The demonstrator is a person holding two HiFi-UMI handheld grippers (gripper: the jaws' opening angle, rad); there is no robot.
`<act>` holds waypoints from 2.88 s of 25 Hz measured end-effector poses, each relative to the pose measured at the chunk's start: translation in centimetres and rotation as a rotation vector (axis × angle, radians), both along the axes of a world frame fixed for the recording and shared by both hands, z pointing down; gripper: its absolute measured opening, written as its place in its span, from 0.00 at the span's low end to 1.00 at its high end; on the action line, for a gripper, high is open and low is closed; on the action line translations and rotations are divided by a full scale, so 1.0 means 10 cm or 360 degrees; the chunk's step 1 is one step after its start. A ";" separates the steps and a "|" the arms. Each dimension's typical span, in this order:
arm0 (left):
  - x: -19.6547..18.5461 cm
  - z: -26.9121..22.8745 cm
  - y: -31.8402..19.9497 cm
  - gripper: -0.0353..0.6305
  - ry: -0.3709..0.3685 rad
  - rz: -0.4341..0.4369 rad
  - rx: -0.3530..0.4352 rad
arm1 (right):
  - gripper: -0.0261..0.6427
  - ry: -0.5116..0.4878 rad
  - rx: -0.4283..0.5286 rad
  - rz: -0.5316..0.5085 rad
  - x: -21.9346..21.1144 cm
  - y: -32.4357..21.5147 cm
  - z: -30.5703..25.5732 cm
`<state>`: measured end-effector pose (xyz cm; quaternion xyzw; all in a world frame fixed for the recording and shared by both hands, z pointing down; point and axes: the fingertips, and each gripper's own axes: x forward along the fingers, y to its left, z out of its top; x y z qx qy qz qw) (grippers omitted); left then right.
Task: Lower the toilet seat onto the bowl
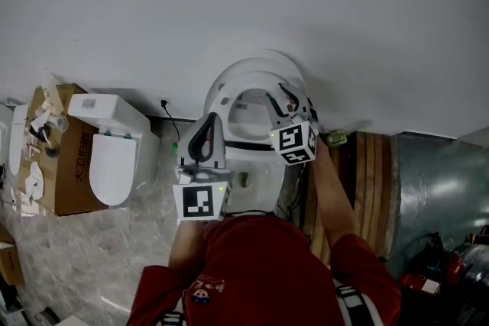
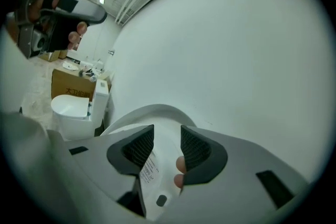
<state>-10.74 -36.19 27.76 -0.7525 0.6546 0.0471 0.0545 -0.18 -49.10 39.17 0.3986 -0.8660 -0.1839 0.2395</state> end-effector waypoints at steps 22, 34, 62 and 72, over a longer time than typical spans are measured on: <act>-0.45 0.07 0.29 0.07 0.0047 -0.0145 0.0027 | 0.42 0.0917 -0.0014 -0.0120 -0.51 -0.55 0.91; -0.61 0.14 0.32 0.07 0.0048 -0.0144 0.0005 | 0.42 0.1324 0.0125 -0.0023 -0.52 -0.85 1.20; -0.66 0.17 0.26 0.07 0.0051 -0.0132 -0.0023 | 0.42 0.1409 0.0127 -0.0030 -0.48 -0.80 1.16; -0.58 0.19 0.21 0.07 0.0075 -0.0024 -0.0022 | 0.42 0.1400 0.0117 -0.0068 -0.47 -0.49 1.11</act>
